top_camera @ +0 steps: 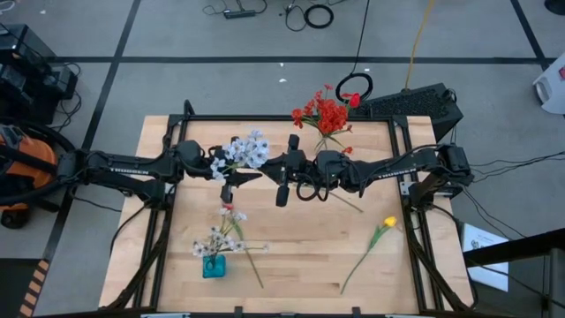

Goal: Sort flowers into vase by color
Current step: Put the white flower into the blue flower vase

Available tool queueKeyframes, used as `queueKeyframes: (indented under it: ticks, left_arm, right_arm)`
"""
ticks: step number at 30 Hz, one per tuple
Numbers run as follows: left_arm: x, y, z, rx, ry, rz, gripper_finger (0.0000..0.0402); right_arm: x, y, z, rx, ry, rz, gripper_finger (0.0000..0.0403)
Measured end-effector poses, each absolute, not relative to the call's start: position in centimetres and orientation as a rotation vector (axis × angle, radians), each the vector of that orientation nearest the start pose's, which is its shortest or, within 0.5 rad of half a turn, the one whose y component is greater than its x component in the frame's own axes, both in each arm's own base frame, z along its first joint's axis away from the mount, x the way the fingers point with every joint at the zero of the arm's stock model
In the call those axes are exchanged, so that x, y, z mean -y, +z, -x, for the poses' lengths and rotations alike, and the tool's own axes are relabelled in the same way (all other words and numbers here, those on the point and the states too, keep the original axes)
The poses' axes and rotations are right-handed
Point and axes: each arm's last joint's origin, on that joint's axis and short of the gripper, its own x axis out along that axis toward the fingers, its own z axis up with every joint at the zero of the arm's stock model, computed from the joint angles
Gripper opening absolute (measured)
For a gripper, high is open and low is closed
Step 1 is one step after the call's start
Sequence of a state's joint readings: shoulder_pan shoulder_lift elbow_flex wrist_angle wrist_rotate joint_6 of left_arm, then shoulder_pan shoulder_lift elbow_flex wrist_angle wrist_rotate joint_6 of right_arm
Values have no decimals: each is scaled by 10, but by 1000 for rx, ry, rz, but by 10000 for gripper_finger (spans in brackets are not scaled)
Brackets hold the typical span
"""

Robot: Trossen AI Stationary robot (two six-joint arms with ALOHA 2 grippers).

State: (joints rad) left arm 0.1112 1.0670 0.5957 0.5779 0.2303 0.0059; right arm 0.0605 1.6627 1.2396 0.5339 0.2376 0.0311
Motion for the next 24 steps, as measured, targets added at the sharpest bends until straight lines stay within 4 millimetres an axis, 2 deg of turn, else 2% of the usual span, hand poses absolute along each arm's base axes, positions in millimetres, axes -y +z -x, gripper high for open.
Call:
queueKeyframes:
  ticks: [24]
  left_arm:
    - [-20, 285, -242, 153, -119, -5, 108]
  right_arm:
    - [-16, 331, -387, 116, -172, -47, 4]
